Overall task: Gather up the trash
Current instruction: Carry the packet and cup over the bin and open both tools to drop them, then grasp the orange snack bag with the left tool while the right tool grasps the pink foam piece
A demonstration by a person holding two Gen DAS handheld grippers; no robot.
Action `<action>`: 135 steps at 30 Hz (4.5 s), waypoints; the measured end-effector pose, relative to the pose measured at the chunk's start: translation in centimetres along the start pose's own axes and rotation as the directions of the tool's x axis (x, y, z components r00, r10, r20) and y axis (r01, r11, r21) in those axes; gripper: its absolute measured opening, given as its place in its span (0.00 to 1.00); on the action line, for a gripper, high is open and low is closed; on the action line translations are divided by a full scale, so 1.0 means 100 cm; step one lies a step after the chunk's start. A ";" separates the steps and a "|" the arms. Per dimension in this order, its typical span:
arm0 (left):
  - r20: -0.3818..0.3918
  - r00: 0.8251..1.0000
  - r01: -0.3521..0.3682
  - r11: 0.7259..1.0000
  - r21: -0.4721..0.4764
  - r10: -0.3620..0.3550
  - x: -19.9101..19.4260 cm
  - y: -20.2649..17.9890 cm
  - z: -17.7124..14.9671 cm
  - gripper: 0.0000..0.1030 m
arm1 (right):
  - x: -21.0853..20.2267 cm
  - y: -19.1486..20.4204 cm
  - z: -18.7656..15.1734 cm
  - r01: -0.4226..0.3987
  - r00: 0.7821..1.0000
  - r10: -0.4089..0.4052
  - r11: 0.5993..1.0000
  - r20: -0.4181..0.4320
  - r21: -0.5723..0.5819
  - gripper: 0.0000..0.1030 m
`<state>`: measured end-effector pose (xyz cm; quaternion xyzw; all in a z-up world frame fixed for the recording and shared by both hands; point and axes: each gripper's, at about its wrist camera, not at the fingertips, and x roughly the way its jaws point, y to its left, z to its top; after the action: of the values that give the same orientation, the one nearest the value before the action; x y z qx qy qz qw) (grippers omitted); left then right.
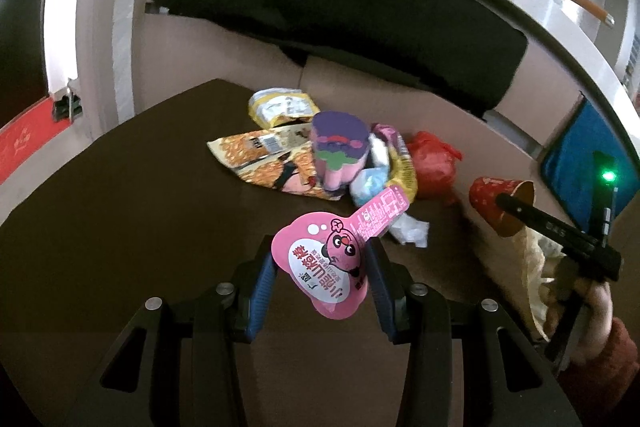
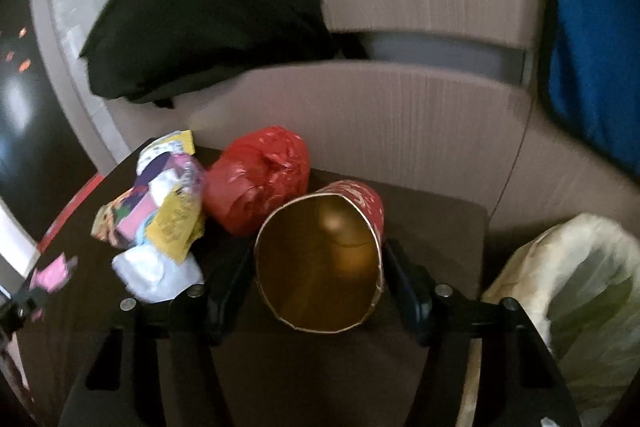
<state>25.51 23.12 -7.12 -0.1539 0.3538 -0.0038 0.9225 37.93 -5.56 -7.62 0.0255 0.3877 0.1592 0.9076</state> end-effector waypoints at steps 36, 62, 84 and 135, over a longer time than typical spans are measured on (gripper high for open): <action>0.347 0.918 0.073 0.941 0.330 -0.193 -0.098 -0.251 0.057 0.44 | -0.242 -0.089 0.020 0.016 0.944 0.008 0.998 0.330 -0.068 0.59; 0.146 0.938 0.225 0.873 0.432 -0.314 -0.024 -0.373 -0.002 0.44 | -0.252 -0.198 -0.029 0.109 0.949 -0.133 0.989 0.285 0.098 0.60; -0.042 0.956 0.286 0.884 0.369 -0.292 0.054 -0.357 -0.018 0.44 | -0.179 -0.225 -0.037 0.117 0.981 -0.141 0.978 0.135 0.175 0.63; -0.155 0.987 0.006 0.978 -0.207 -0.039 0.178 0.000 0.112 0.51 | -0.038 -0.052 -0.016 -0.073 0.995 0.071 0.997 -0.064 -0.023 0.78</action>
<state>46.18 24.16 -10.84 -0.2518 0.4224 0.0102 0.8706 35.77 -11.79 -6.99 0.0230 0.4129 0.1974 0.8888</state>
